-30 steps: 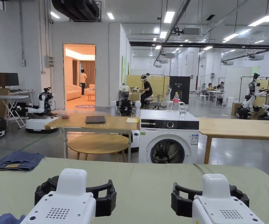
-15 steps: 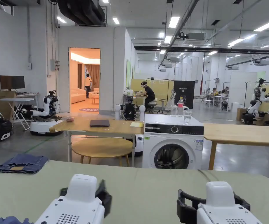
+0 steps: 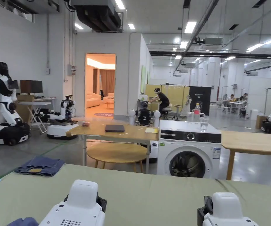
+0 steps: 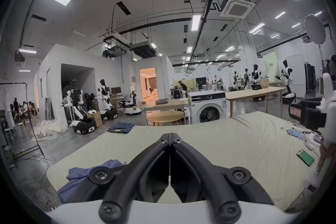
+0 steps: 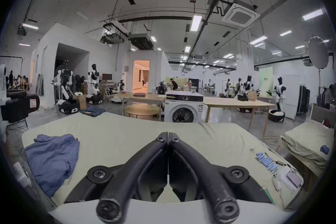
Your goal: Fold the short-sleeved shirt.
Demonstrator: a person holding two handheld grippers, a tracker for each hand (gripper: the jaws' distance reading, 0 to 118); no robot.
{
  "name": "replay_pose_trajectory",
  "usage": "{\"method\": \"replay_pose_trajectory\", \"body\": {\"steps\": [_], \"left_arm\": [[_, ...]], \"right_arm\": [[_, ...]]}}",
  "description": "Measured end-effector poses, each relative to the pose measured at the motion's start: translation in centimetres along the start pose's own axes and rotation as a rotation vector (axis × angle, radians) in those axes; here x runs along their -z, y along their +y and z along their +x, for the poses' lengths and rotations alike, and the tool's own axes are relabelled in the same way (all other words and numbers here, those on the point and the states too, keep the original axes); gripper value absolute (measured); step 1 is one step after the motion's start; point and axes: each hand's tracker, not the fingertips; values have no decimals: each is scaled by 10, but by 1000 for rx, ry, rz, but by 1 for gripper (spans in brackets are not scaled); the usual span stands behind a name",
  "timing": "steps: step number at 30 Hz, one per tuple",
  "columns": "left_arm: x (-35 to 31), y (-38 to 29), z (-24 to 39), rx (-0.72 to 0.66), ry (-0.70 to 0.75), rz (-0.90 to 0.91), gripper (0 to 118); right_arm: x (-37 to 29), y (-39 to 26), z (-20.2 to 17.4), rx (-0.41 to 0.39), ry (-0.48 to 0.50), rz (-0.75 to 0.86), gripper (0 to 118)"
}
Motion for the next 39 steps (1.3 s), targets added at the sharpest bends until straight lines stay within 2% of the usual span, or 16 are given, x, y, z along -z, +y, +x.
{"method": "replay_pose_trajectory", "body": {"steps": [5, 6, 10, 13, 18, 22, 23, 24, 25, 26, 27, 28, 31, 34, 36, 39], "left_arm": [[-30, -5, -53, 8, 156, -13, 0], [-29, -6, -84, 6, 193, -23, 0], [-58, -22, -141, -30, 339, -74, 0], [-73, -39, -174, -57, 422, -136, 0], [-58, -66, -210, -88, 426, -265, 0], [-1, -99, -227, -109, 342, -416, 0], [14, -107, -231, -123, 316, -451, 4], [38, -120, -238, -155, 273, -499, 18], [57, -130, -243, -189, 233, -534, 43], [82, -143, -249, -245, 194, -589, 92], [105, -156, -253, -269, 152, -627, 115], [131, -170, -254, -276, 121, -662, 118], [187, -198, -248, -215, 102, -790, 118], [238, -236, -235, -225, 50, -884, 118], [262, -256, -226, -242, 17, -926, 118], [274, -281, -201, -182, -21, -989, 117]], "right_arm": [[6, 3, -68, 5, 174, -1, 0], [6, 2, -86, 6, 217, -2, 0], [2, 3, -147, 22, 392, -14, 0], [0, -1, -175, 37, 477, -45, 0], [7, -18, -198, 1, 504, -73, 0], [23, -31, -200, -14, 499, -104, 0], [26, -34, -199, -17, 495, -111, 0], [34, -36, -200, -24, 489, -118, 0], [38, -40, -199, -30, 483, -123, 0], [43, -43, -198, -36, 475, -130, 0], [50, -46, -198, -44, 461, -145, 0], [58, -50, -199, -48, 452, -157, 0], [73, -59, -195, -67, 420, -185, 0], [91, -68, -194, -64, 393, -213, 0], [100, -73, -195, -62, 381, -233, 0], [111, -80, -189, -70, 352, -256, 0]]}}
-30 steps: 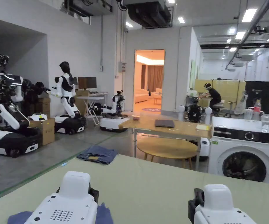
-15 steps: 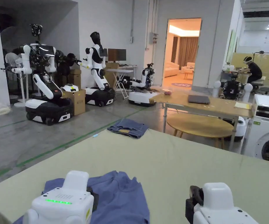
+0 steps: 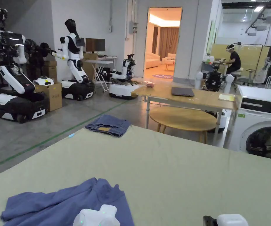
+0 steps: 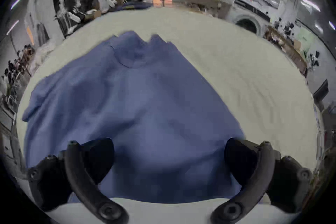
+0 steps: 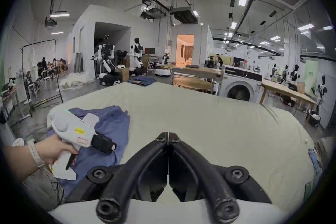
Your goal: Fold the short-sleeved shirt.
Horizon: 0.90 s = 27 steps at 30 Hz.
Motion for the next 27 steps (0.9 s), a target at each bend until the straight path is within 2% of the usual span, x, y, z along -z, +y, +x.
{"method": "replay_pose_trajectory", "body": {"steps": [1, 2, 3, 4, 5, 6, 8, 9, 11, 15, 18, 21, 27], "left_arm": [[9, -3, 3, 46, 28, -49, 117], [9, -7, 4, 79, 67, -26, 115], [-6, -10, 7, 49, 39, 5, 107], [-14, -7, 4, 14, 33, -11, 83], [-23, -8, 3, -8, 39, 8, 36], [-32, -8, -1, -29, 17, 57, 0], [-44, -10, -9, -72, 41, 74, 0], [-45, -8, -11, -110, -25, 64, 0], [-57, -6, 4, -61, 9, 71, 0], [-104, 14, 69, 8, -63, 211, 0], [-140, 28, 133, 48, -257, 288, 0], [-176, 38, 226, 171, -371, 355, 0], [-200, 28, 401, 338, -679, 341, 0]], "right_arm": [[2, -1, 1, 6, -5, -6, 0], [3, -2, 4, 12, -12, -11, 0], [3, -3, 7, 14, -19, -14, 0], [2, -4, 10, 14, -28, -15, 0], [1, -5, 12, 16, -34, -14, 0], [-1, -4, 16, 21, -41, -15, 0], [-6, -4, 27, 30, -48, -14, 0], [-11, -4, 33, 36, -64, -12, 0], [-24, -3, 50, 67, -90, -4, 0], [-56, 0, 89, 98, -158, 18, 0], [-88, 2, 122, 113, -219, 47, 0], [-124, 1, 160, 105, -294, 66, 0], [-182, -13, 233, 105, -439, 62, 0]]}}
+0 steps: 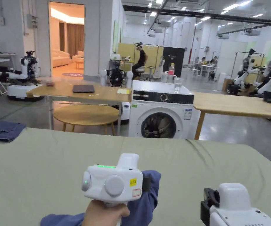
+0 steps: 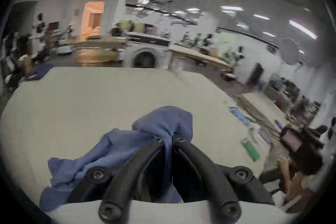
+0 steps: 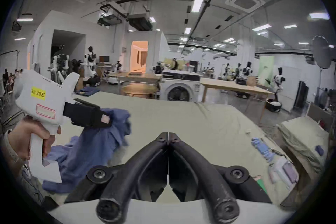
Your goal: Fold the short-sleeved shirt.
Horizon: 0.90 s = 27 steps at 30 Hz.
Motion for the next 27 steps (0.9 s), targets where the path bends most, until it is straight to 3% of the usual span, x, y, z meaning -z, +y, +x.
{"method": "replay_pose_trajectory", "body": {"steps": [2, 8, 14, 15, 16, 17, 18, 19, 22, 27], "left_arm": [[38, -9, 38, 49, -41, -64, 0], [148, -96, 64, 145, 120, -377, 0], [145, -124, 46, 102, 166, -358, 0], [135, -119, 44, 109, 174, -334, 6], [119, -111, 41, 119, 169, -291, 22], [100, -104, 39, 126, 164, -247, 61], [71, -97, 36, 137, 156, -197, 92], [45, -94, 33, 137, 164, -143, 107], [-50, -83, 12, 156, 227, 28, 109], [-192, -119, -27, 186, 503, 250, 109]], "right_arm": [[-3, -6, 29, 18, -44, -12, 0], [1, -30, 78, 70, -115, -54, 0], [10, -44, 83, 79, -121, -84, 0], [13, -45, 81, 83, -117, -89, 0], [14, -45, 78, 86, -110, -92, 0], [13, -45, 74, 84, -99, -90, 0], [11, -44, 67, 79, -82, -86, 0], [9, -44, 63, 75, -65, -86, 0], [0, -44, 45, 59, -17, -72, 0], [-8, -36, 9, 64, 41, -32, 0]]}}
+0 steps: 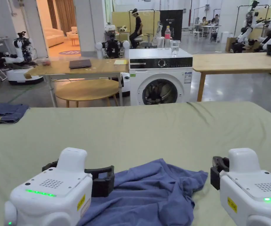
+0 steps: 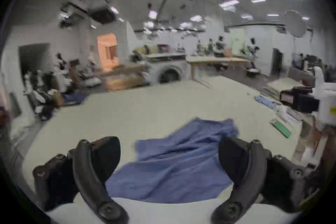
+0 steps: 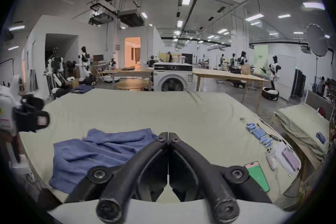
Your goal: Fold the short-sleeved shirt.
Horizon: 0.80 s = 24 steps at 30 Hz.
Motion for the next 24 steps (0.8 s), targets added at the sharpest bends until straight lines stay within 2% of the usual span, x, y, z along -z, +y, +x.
{"method": "replay_pose_trajectory", "body": {"steps": [2, 3, 4, 5, 6, 8, 11, 19, 20, 21, 22, 23, 24], "left_arm": [[-25, -13, -28, -29, 89, 8, 107], [-33, -18, -38, -43, 117, -1, 97], [-39, -21, -47, -50, 130, -19, 70], [-43, -23, -54, -51, 154, -34, 17], [-43, -25, -60, -48, 175, -50, 0], [-36, -27, -74, -59, 183, -83, 0], [-6, -30, -97, -172, 143, -210, 0], [121, -95, -133, -202, 143, -600, 0], [132, -103, -134, -184, 167, -623, 15], [143, -114, -134, -166, 180, -647, 52], [155, -124, -135, -161, 182, -668, 96], [162, -131, -136, -167, 180, -676, 118], [169, -135, -136, -171, 180, -665, 117]], "right_arm": [[-2, 0, -14, 10, 11, 14, 0], [-3, 0, -21, 8, 15, 17, 0], [-4, -1, -27, 6, 21, 20, 0], [-4, -2, -32, 3, 27, 21, 0], [-5, -2, -36, 0, 36, 20, 0], [-6, -4, -42, -14, 53, 13, 0], [-5, -6, -45, -41, 54, 8, 0], [16, -13, -28, -52, 24, -30, 0], [19, -14, -25, -49, 19, -36, 0], [23, -15, -20, -43, 15, -47, 0], [27, -16, -15, -40, 11, -55, 0], [30, -17, -11, -44, 3, -63, 0], [34, -19, -6, -57, -15, -75, 0]]}}
